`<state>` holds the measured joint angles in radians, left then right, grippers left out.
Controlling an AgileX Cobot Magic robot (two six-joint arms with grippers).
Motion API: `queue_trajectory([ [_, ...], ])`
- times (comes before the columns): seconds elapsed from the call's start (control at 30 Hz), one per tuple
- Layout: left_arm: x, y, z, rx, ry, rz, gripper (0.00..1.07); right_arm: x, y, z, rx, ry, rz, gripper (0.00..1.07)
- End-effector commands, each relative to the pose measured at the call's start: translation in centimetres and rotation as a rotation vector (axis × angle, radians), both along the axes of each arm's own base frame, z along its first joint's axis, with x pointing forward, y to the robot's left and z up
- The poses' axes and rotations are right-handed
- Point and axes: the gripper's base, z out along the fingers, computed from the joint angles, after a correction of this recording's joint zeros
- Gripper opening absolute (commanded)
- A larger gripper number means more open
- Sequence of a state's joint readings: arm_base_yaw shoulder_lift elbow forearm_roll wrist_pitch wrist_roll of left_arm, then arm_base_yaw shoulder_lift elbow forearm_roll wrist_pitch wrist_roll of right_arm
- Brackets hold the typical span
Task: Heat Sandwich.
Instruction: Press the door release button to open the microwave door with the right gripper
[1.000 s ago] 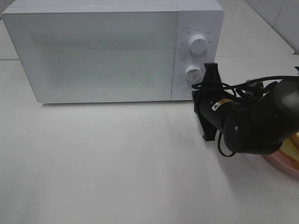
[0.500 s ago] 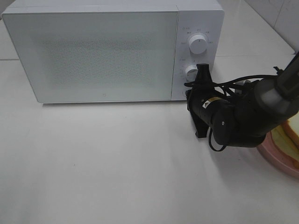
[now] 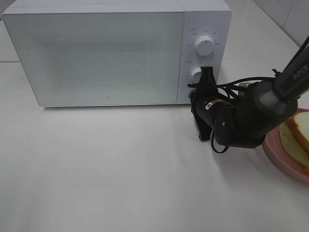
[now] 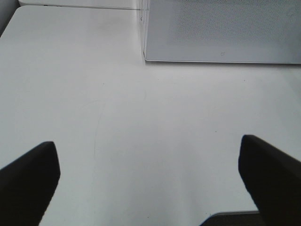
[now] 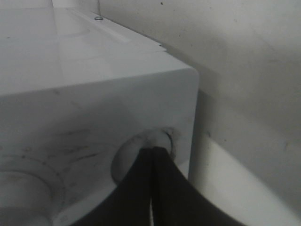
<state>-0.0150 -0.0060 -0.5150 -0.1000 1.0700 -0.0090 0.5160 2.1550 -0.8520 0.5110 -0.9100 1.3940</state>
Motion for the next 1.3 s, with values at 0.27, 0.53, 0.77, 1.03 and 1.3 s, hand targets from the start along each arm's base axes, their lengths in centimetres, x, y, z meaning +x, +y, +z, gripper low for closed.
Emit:
queue_trajectory([
  [0.27,-0.3,-0.1,0.0,-0.016,-0.018,-0.001,0.98,1.2,-0.9,1.3,-0.004,-0.128,-0.041,0.00],
  [0.53,-0.3,-0.1,0.0,-0.016,-0.018,-0.001,0.98,2.2,-0.6,2.9,-0.010,-0.260,-0.046,0.00],
  [0.77,-0.3,-0.1,0.0,-0.014,-0.018,-0.002,0.98,2.9,-0.5,4.0,0.001,-0.345,-0.067,0.00],
  [1.03,-0.3,-0.1,0.0,-0.014,-0.018,-0.002,0.98,4.5,-1.4,5.6,0.007,-0.435,-0.141,0.00],
  [1.3,-0.3,-0.1,0.0,-0.014,-0.018,-0.002,0.98,6.4,-1.6,6.6,-0.024,-0.405,-0.142,0.00],
])
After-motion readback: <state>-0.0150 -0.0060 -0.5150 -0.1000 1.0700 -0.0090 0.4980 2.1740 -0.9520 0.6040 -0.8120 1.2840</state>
